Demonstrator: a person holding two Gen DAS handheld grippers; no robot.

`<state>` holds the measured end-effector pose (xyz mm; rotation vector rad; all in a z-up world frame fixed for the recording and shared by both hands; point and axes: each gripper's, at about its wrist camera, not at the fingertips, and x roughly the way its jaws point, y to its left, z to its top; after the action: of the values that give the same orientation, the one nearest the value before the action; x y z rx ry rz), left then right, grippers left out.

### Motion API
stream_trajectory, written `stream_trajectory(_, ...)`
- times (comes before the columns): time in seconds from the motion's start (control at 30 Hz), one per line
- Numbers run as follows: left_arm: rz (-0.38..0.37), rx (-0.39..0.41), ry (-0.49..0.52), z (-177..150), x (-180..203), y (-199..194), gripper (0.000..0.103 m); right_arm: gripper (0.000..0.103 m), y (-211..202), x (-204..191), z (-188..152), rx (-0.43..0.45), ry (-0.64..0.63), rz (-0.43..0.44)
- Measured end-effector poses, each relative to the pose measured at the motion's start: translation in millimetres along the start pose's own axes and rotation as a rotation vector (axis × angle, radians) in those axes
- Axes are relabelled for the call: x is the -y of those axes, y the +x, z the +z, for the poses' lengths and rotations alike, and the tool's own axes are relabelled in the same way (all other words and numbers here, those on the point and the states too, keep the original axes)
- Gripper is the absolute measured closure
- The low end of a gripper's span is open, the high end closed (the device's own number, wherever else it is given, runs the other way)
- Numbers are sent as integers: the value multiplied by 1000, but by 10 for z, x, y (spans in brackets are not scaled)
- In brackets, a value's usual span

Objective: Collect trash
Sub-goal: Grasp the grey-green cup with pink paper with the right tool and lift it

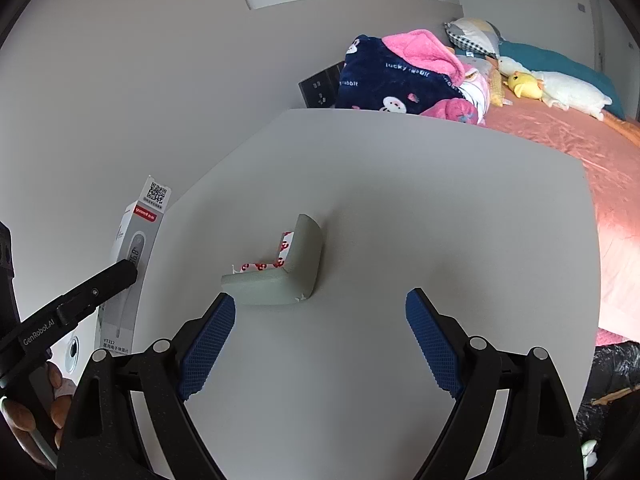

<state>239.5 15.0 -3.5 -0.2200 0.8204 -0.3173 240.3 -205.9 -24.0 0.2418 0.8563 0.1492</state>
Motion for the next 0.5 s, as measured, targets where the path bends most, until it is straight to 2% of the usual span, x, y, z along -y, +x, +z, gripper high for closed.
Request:
stream_trajectory(0.3, 24, 7, -20, -2, -100, -42, 76, 16, 296, -65, 103, -50, 70, 23)
stream_trajectory(0.47, 24, 2, -14, 8, -90, -20, 76, 28, 402, -91, 142, -70, 94, 34)
stream_trajectory(0.5, 23, 1, -13, 8, -90, -22, 76, 39, 401, -104, 148, -73, 91, 54)
